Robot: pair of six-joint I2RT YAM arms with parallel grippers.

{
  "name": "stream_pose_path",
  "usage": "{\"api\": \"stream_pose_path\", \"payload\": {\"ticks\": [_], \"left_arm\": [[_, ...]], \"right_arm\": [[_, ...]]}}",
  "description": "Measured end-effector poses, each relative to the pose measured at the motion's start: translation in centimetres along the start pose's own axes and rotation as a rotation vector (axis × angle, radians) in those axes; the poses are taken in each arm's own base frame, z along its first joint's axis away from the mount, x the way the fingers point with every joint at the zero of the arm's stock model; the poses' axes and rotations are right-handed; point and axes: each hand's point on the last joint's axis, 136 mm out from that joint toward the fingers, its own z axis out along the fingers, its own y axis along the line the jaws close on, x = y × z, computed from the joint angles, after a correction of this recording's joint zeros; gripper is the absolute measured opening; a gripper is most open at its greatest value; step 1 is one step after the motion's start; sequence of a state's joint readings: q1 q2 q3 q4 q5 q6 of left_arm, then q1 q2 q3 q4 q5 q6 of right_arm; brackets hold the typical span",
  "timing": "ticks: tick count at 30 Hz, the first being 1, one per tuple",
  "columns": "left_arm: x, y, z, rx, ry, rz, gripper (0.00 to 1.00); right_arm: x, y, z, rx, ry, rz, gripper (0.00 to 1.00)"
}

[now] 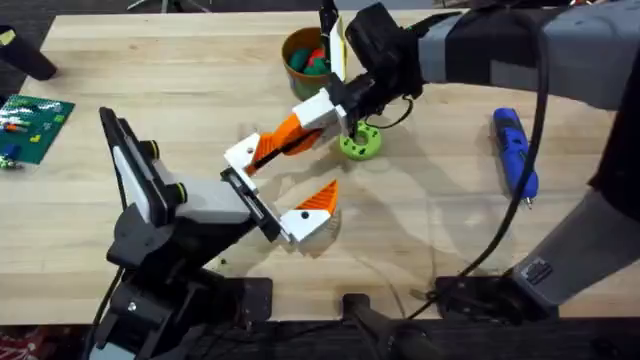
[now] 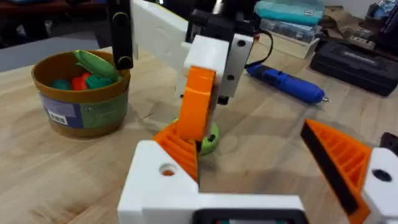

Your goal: Pick up the gripper from the table and insert it into the empty holder that is missing its gripper. Then pick up a screw, insert it into the mounting hole, and use the screwdriver to tighten it. Finally, clean up the table by picking up the vegetable and placing it into the bucket.

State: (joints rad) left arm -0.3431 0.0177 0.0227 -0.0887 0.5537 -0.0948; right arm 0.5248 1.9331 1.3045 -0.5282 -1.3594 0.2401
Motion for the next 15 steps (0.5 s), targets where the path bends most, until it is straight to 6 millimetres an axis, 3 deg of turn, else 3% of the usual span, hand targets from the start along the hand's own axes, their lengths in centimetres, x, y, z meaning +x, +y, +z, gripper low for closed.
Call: {"api": "stream_pose_path", "payload": {"ticks": [10, 15], "left_arm": [[0.01, 0.02, -0.01, 0.000, 0.000, -0.003, 0.982], [0.01, 0.00, -0.01, 0.001, 0.000, -0.003, 0.982]], "right_arm": [[0.07, -0.01, 0.08, 0.001, 0.002, 0.006, 0.021], [0.09, -0.06, 0.12, 0.004, 0.003, 0.012, 0.133]]}}
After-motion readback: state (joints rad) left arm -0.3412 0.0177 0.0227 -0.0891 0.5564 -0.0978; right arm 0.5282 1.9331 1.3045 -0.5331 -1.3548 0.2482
